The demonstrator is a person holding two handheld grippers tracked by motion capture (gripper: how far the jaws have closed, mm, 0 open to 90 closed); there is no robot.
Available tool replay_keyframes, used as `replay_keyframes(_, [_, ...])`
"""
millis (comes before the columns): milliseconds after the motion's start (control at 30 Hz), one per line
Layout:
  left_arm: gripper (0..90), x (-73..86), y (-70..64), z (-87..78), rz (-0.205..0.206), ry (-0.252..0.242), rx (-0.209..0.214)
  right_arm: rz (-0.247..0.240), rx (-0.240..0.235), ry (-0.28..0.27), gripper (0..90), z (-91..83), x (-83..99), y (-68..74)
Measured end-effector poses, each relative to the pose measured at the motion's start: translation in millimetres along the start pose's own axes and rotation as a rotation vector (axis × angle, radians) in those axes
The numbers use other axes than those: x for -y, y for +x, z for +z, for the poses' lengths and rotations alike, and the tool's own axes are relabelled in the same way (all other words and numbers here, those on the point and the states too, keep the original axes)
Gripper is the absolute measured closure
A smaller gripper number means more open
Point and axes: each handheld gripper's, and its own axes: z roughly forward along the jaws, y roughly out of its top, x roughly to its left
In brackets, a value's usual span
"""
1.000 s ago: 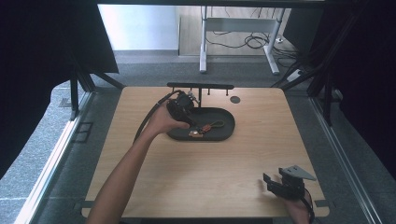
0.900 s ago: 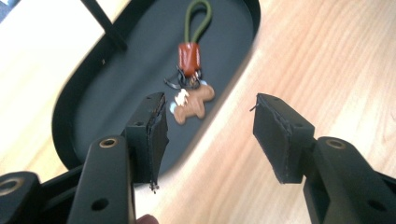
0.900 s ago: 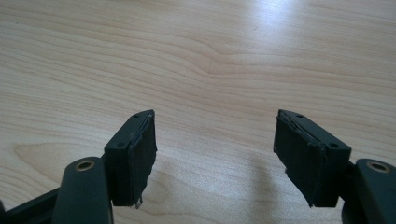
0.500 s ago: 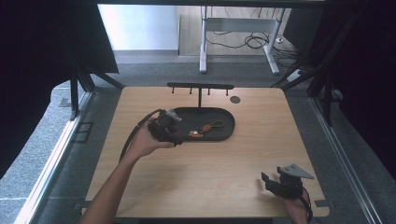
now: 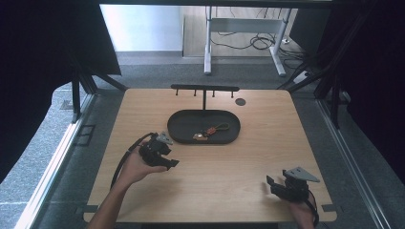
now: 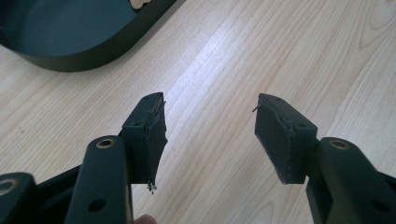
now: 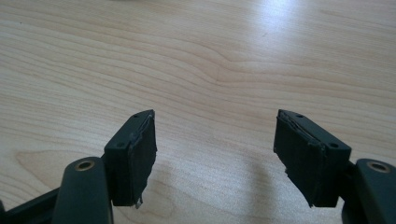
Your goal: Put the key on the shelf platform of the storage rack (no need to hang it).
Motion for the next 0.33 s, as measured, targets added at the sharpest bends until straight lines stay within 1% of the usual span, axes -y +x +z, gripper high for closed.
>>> replay_keyframes(100, [43.1,1.0,-0.4,0.0,-0.004,0.0,0.0,0.002,0.0,-0.004,30.4,0.7,-1.1,-0.2])
replay_keyframes(200, [42.4,5.2,-0.3,2.3,-0.021,-0.007,0.008,-0.001,-0.003,-0.006,30.3,2.5,-3.0,0.0])
replay_keyframes(233, [42.0,8.4,-1.1,4.1,-0.034,-0.016,0.007,-0.002,-0.004,-0.005,30.1,3.1,-3.5,0.1])
replay_keyframes(300, [41.7,13.2,-3.4,7.4,-0.044,-0.023,0.003,-0.002,0.005,-0.001,29.6,5.7,-4.8,0.4])
replay_keyframes(333, [41.3,16.7,-5.0,9.5,-0.046,-0.026,-0.008,0.005,0.015,0.006,29.5,7.4,-5.7,0.6])
